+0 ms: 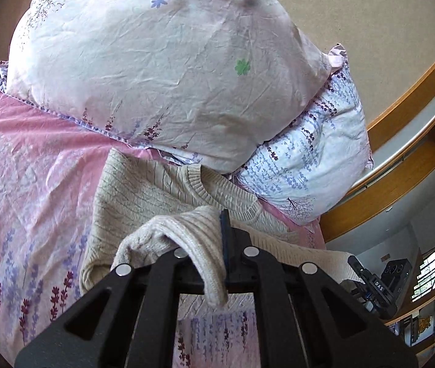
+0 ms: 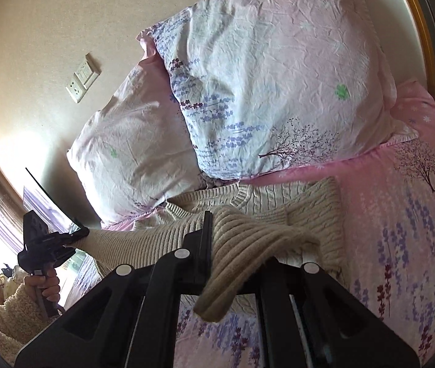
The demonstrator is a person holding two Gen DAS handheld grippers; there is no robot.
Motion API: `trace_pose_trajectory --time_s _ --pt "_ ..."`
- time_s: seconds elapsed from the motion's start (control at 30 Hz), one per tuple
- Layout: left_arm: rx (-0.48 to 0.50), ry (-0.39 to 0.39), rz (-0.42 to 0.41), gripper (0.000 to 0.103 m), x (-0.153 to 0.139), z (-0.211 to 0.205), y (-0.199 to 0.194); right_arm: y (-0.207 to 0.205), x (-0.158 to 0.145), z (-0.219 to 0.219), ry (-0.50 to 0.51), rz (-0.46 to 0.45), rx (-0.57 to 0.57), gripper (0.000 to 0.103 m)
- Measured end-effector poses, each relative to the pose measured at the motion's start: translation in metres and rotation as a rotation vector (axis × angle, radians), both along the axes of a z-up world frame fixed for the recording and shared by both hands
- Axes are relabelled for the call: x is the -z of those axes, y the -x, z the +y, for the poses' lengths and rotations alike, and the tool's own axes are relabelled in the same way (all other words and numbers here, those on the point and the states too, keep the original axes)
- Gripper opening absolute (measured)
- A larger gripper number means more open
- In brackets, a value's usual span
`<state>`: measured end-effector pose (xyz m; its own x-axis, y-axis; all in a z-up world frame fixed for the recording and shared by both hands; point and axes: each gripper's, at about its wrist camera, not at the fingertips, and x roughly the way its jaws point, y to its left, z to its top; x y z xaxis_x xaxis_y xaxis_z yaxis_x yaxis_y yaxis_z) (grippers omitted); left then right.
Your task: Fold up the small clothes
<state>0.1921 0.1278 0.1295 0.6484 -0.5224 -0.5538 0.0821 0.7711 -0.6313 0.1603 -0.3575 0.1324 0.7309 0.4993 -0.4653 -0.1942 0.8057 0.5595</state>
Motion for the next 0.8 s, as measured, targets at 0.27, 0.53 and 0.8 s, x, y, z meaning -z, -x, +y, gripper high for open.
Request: trace_pose_trajectory --time_s 0.27,0.53,0.8 --pt "-0.025 -0.037 0.048 0.005 0.017 -0.009 -0.049 -0.048 0.029 -0.002 -0.040 0.074 0.055 0.006" --pt "-0.066 -0.063 0.163 0.005 0.065 -0.017 -0.086 -0.098 0.078 0.004 -0.060 0.249 0.108 0.006" --pt "-0.105 -0.032 0.199 0.006 0.083 -0.014 -0.109 -0.116 0.090 0.001 -0.109 0.302 0.167 0.006"
